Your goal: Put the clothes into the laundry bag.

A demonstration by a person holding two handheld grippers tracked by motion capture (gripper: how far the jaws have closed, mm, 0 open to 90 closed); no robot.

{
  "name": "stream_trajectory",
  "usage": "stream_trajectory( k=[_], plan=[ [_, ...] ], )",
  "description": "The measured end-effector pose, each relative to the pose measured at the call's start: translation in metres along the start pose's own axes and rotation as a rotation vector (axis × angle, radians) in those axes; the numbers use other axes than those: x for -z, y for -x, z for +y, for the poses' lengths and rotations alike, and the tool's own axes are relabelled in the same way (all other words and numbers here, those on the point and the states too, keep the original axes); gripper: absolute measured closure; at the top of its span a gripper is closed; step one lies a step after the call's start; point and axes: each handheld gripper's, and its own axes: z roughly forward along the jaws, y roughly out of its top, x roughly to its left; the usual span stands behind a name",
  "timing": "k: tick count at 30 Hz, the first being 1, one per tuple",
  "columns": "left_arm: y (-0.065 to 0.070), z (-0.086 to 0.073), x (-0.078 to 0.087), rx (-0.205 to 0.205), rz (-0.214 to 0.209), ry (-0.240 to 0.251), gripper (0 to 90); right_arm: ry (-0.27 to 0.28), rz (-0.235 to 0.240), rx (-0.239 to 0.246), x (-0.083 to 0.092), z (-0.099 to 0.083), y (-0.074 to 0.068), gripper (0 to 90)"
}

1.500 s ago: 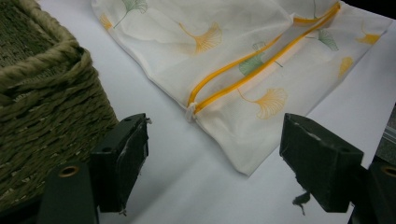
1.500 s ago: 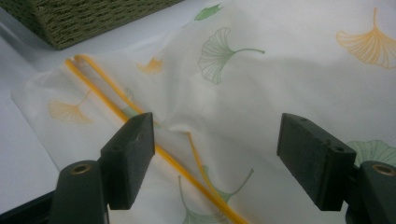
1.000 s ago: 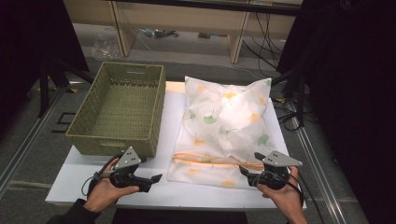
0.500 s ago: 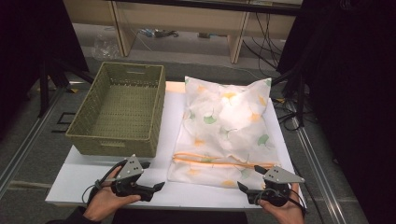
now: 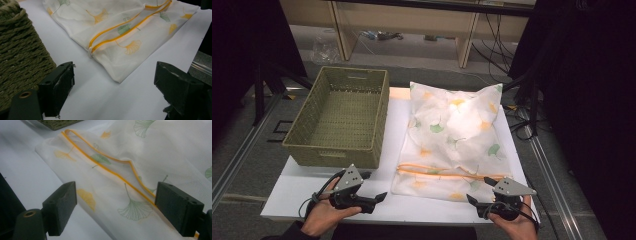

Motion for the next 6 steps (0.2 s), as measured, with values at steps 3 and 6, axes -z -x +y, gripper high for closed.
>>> stream_trajectory(
  k=[3, 6],
  plan=[
    [0.0001, 0.0001, -0.0002, -0.001, 0.000, 0.001, 16.2, -0.002, 0.000, -0.003, -0.0002, -0.0001, 0.0001, 18.5],
    [-0.0001, 0.0003, -0.0003, -0.002, 0.001, 0.001, 16.1, 0.002, -0.005, 0.004, 0.0002, 0.0001, 0.0005, 18.2]
  ],
)
